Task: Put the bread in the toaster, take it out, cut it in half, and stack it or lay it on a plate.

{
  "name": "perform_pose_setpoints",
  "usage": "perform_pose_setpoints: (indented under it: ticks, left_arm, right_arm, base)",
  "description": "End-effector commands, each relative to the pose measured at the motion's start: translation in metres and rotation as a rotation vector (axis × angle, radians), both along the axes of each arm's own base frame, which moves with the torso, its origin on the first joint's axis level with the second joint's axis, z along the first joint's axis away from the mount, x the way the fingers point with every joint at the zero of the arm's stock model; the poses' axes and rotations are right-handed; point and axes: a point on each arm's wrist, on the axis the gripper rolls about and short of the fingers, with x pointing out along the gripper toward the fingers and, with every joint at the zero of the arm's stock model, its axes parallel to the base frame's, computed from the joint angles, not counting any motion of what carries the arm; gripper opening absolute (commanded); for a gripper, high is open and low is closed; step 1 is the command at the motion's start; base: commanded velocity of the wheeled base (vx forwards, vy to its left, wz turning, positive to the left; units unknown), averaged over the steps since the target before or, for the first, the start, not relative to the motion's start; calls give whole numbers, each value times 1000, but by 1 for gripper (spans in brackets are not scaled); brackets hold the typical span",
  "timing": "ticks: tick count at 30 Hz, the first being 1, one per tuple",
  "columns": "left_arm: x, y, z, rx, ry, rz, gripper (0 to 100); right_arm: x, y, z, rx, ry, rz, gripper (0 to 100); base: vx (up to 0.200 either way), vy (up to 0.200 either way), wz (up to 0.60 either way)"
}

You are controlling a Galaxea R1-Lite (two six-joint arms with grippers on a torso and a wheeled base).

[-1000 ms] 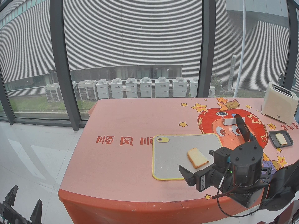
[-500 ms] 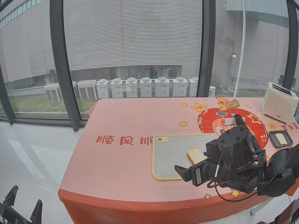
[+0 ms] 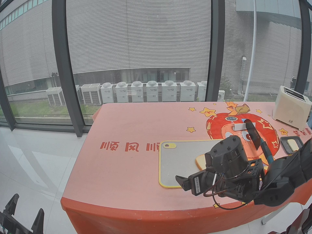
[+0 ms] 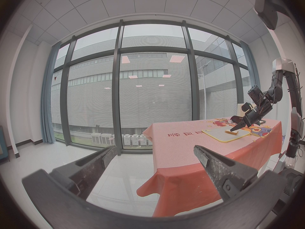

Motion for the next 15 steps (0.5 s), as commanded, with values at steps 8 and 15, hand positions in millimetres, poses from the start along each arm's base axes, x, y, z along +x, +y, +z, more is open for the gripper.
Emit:
perform_pose_setpoints:
  ticks: [8,15]
  left_arm:
    - [1,0,-5,0,19,-1,100]
    - [1,0,-5,0,19,-1,100]
  right_arm:
    - [3,3,-12,-22,28,-8,100]
    - [7,3,-11,-22,24,-15,100]
  base:
    - [0,0,0]
    - [0,0,0]
